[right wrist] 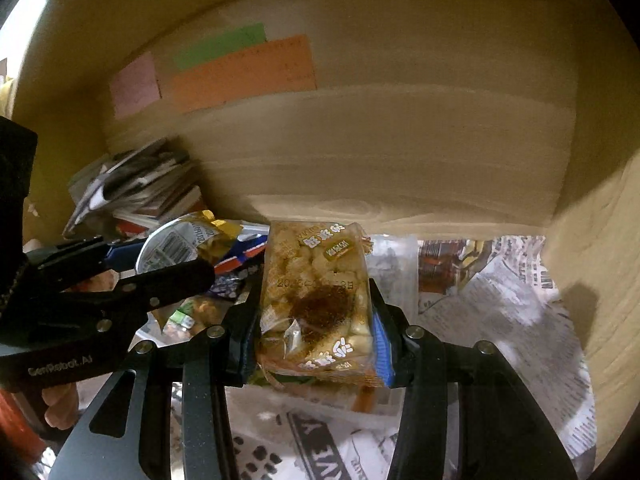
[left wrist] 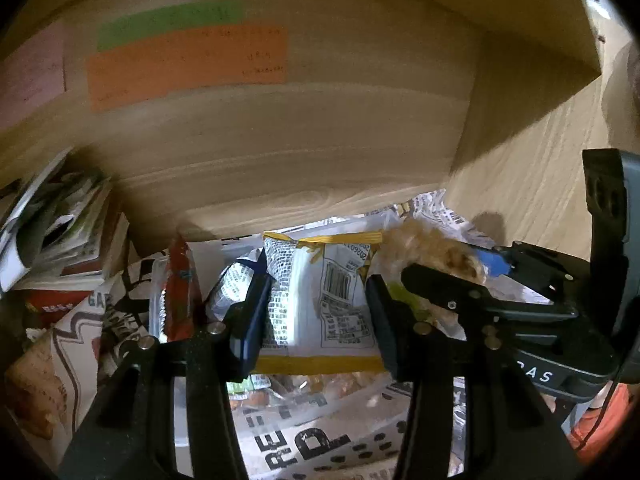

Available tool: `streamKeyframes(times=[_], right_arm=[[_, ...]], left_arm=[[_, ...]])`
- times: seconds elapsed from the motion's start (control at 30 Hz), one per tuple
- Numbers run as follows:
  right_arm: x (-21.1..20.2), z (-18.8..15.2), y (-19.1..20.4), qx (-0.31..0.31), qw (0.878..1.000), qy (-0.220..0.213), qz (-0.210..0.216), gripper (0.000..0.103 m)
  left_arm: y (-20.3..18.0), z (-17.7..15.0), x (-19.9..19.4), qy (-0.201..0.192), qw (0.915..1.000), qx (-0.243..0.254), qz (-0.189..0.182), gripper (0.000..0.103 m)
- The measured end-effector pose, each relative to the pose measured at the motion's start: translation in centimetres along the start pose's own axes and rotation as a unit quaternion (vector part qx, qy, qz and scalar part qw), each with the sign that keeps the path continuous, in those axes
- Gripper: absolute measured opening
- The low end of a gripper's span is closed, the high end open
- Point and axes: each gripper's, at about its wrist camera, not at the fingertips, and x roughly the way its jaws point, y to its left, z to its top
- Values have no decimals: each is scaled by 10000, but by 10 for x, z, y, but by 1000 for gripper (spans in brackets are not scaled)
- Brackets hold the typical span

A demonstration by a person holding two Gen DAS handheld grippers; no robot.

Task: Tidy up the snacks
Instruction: 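Place the snack pack in the box with the left tool while the right tool drops the puffed-rice bar there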

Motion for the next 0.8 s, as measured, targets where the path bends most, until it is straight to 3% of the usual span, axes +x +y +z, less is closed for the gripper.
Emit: streamKeyframes(times=[0.37,0.47,0.67,0.8], right_arm=[[2,0,-3,95,9999,-25,27,43],[-9,-2,-1,97,9999,-99,30,50],[-36,-10,13,-118,9996,-217,105,56],[-52,-24,26,-245,9992,-197,246,66]], left_arm=[[4,1,11,84,9999,-115,63,50],[3,-1,3,57,9999,-106,36,51],[2,-10,-32,-180,9998,-39,89,67],[5,-24,-57,-267,9995,-37,162,73]])
